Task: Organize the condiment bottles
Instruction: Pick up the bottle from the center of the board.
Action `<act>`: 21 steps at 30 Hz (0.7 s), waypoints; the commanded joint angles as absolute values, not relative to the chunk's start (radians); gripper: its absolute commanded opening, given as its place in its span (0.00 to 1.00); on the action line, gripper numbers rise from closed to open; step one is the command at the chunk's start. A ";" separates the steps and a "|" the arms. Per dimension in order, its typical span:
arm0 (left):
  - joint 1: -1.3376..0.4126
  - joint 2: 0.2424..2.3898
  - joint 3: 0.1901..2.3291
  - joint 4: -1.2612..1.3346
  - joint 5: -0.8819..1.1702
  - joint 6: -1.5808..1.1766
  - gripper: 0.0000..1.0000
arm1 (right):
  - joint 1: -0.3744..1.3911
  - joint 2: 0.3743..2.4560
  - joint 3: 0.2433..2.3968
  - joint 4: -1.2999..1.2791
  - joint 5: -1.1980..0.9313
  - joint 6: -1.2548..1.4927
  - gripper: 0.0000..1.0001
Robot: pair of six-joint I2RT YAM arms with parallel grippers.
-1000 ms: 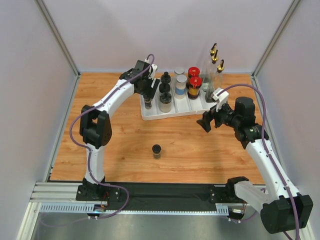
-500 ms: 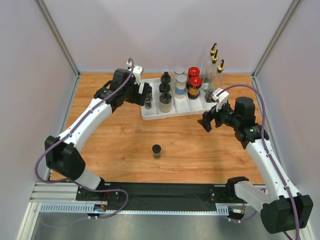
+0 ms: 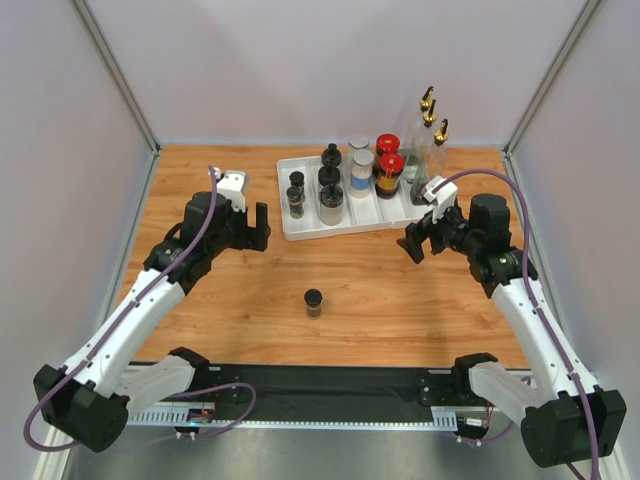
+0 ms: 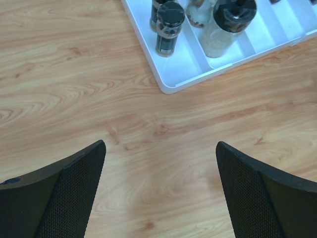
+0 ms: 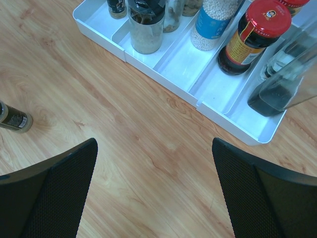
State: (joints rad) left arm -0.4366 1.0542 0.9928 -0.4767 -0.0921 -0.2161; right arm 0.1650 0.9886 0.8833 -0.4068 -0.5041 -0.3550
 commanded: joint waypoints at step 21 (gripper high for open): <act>-0.434 0.801 0.707 -0.388 0.373 -0.301 1.00 | 0.144 0.996 0.885 -0.419 -0.555 -0.414 1.00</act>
